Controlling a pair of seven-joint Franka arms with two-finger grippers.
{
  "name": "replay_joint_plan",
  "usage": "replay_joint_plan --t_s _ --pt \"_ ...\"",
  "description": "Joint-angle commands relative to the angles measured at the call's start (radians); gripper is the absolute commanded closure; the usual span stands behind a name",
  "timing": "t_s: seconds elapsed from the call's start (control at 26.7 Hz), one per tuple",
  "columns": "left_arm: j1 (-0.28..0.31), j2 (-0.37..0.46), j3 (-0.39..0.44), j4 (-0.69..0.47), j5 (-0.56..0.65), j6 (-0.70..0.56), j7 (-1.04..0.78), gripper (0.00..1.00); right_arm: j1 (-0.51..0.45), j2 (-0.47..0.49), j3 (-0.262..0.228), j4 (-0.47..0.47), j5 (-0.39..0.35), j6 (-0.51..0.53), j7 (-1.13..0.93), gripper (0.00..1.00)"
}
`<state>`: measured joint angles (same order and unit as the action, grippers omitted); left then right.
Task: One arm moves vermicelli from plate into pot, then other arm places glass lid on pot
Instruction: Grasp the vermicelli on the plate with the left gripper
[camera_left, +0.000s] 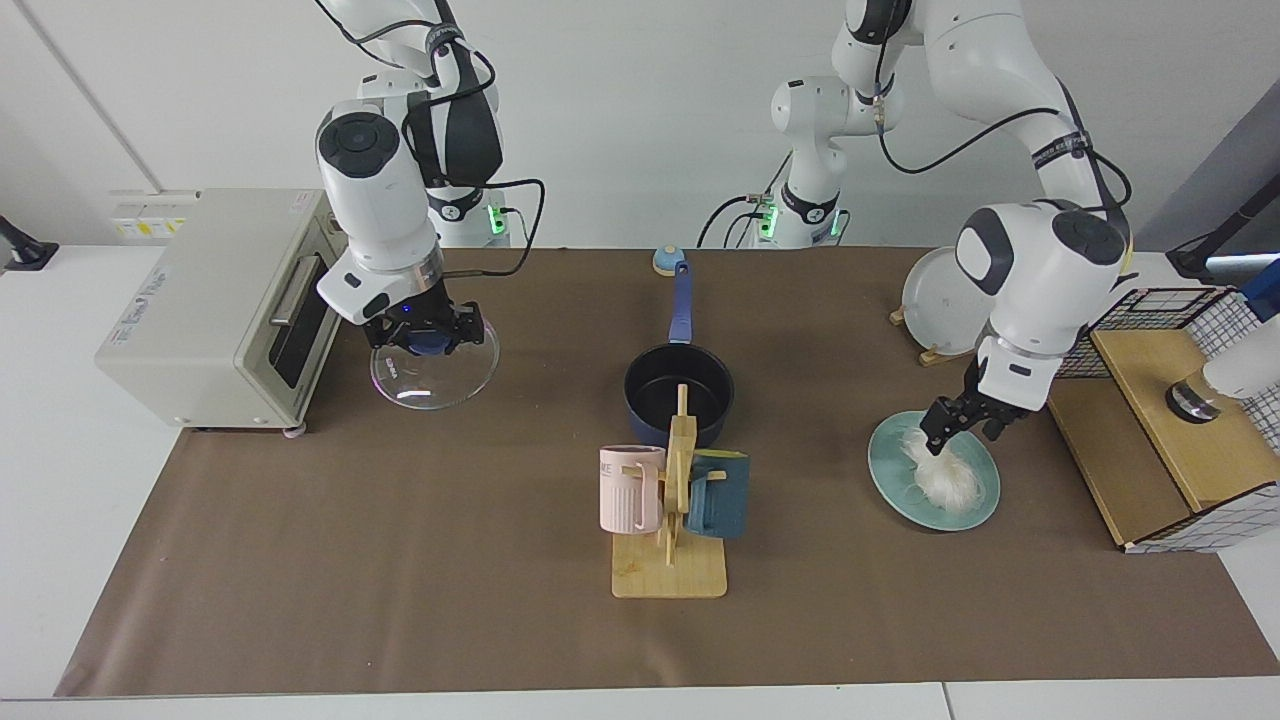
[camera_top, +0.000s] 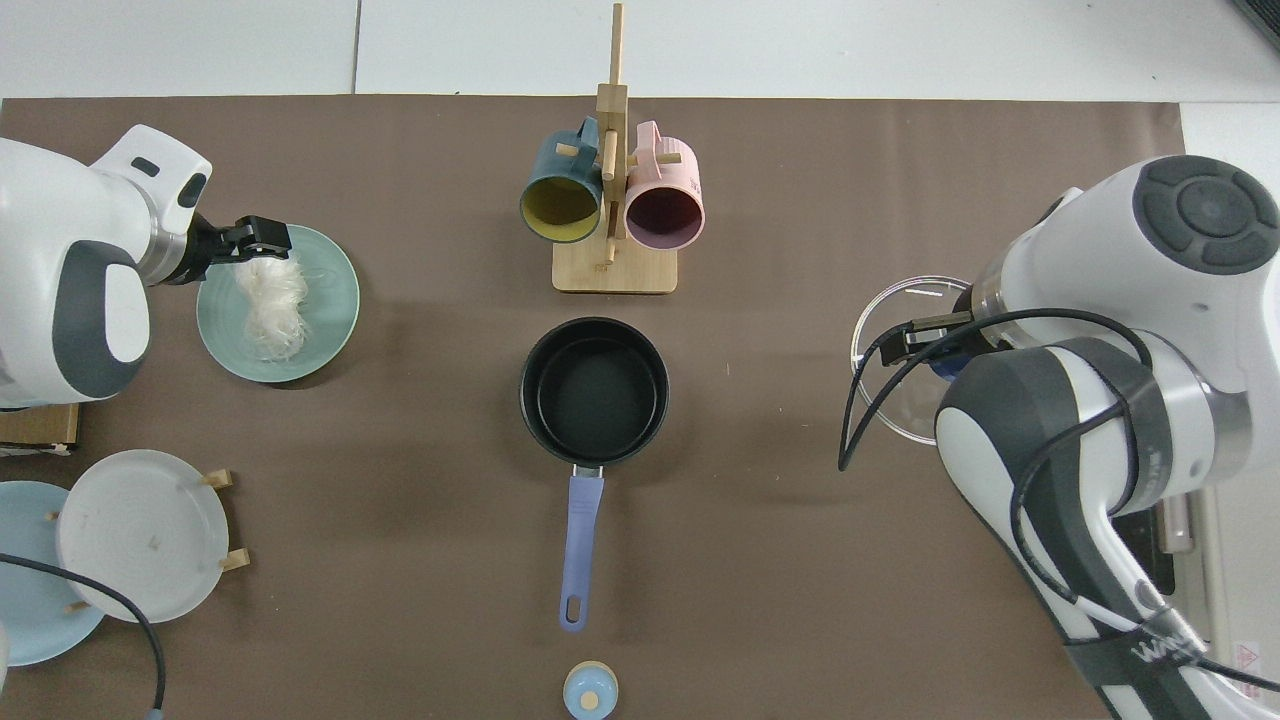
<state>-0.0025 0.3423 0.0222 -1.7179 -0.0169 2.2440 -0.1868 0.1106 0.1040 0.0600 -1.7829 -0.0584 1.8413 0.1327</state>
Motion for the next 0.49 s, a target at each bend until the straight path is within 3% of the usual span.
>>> replay_joint_plan --t_s 0.0,0.45 --pt "0.015 0.083 0.005 0.018 0.014 0.078 -0.036 0.00 -0.009 -0.020 0.011 -0.020 0.006 -0.005 0.013 1.00" --pt "0.010 0.129 0.009 -0.029 0.043 0.103 -0.085 0.00 -0.002 -0.021 0.027 -0.018 0.008 0.004 0.016 1.00"
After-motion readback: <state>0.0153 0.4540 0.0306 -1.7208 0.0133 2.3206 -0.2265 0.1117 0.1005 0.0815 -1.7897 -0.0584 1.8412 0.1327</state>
